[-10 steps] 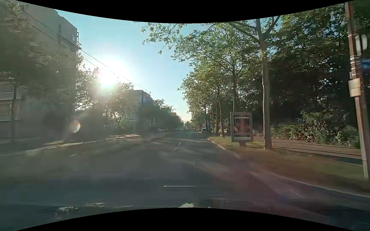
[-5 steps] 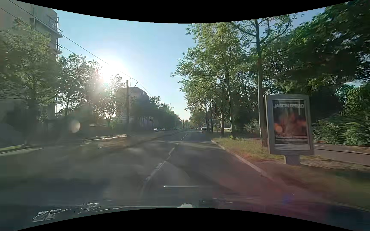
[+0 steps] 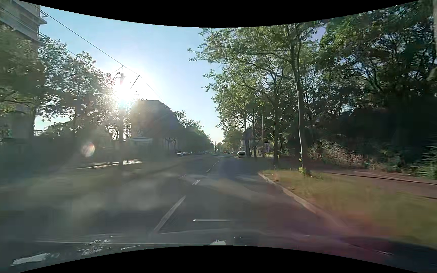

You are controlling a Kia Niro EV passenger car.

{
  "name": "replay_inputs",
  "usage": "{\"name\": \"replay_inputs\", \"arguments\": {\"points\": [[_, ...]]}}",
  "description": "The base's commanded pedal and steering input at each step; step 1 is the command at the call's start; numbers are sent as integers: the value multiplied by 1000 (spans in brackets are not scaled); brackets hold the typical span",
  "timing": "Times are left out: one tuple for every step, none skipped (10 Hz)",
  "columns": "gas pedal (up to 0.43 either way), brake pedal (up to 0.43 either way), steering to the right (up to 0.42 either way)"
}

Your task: Follow the waypoints while adhering to traffic rules and regulations

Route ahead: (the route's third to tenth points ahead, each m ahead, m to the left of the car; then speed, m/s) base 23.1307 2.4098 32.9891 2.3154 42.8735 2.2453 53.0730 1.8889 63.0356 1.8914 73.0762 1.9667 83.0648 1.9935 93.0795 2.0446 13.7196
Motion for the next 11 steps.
{"name": "replay_inputs", "arguments": {"points": [[87,0,3],[87,0,3],[87,0,3],[87,0,3],[87,0,3],[87,0,3],[87,0,3],[87,0,2],[79,0,2],[67,0,2],[67,0,2]]}}
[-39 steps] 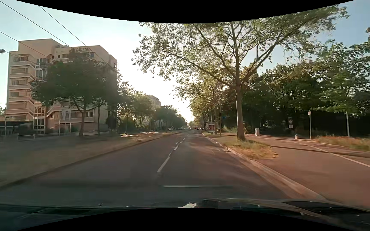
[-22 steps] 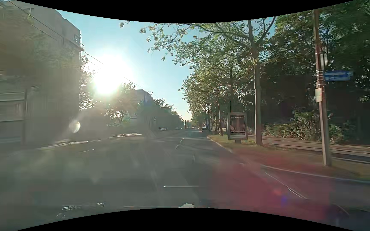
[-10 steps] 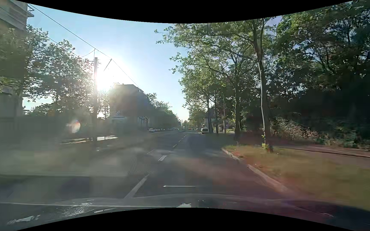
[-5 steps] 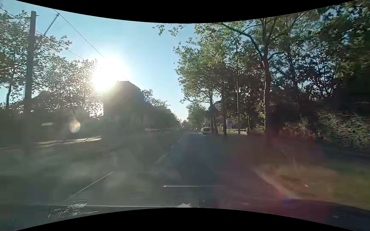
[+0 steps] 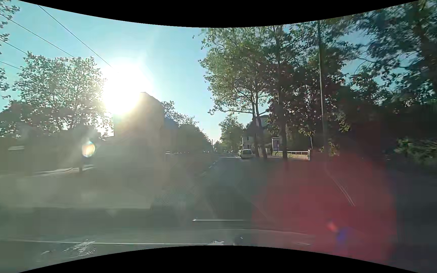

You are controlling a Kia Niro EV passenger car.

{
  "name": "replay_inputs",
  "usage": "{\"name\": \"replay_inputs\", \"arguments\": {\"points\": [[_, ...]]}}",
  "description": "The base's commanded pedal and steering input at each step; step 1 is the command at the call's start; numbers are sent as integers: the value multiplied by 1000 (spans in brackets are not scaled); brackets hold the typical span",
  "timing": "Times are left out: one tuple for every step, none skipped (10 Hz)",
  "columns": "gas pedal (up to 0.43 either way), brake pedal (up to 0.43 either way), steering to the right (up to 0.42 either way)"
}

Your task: Follow the waypoints while adhering to traffic rules and regulations

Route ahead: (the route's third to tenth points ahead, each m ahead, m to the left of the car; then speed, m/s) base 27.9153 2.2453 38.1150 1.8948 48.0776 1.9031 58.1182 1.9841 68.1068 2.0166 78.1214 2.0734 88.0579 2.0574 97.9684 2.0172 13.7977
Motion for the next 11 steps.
{"name": "replay_inputs", "arguments": {"points": [[67,0,2],[67,0,2],[67,0,2],[67,0,2],[67,0,2],[79,0,2],[79,0,2],[79,0,2],[79,0,2],[79,0,2],[79,0,2]]}}
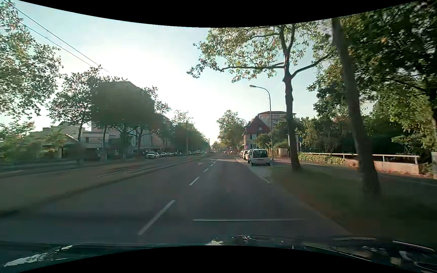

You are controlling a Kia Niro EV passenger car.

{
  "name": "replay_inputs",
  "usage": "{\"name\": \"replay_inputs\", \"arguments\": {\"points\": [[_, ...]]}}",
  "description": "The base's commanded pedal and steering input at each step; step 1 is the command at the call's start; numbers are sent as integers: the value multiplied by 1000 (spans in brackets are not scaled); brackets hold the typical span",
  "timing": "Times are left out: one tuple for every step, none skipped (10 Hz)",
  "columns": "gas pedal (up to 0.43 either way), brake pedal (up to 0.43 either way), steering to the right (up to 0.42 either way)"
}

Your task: Follow the waypoints while adhering to traffic rules and regulations

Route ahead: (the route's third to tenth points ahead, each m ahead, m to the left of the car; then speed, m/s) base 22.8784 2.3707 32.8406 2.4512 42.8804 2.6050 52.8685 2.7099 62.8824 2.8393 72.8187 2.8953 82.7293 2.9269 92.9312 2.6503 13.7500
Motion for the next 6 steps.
{"name": "replay_inputs", "arguments": {"points": [[79,0,2],[79,0,2],[79,0,2],[79,0,2],[79,0,2],[79,0,1]]}}
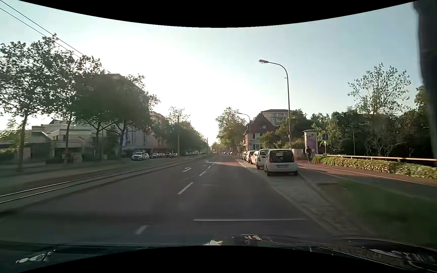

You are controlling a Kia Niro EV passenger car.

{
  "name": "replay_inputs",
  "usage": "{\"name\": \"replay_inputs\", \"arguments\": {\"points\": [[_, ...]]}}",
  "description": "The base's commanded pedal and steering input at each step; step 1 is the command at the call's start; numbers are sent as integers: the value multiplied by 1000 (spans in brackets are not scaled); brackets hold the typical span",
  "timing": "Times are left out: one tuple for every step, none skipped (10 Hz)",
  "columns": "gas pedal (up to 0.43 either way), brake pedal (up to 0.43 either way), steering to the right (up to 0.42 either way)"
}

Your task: Follow the waypoints while adhering to traffic rules and regulations

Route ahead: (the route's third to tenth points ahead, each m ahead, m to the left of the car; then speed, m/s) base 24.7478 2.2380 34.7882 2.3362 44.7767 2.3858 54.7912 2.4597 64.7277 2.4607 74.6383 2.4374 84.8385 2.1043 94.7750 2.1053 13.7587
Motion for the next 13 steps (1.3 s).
{"name": "replay_inputs", "arguments": {"points": [[79,0,1],[79,0,1],[79,0,1],[79,0,0],[79,0,0],[79,0,1],[79,0,0],[79,0,0],[79,0,0],[79,0,0],[79,0,0],[79,0,-1],[79,0,-1]]}}
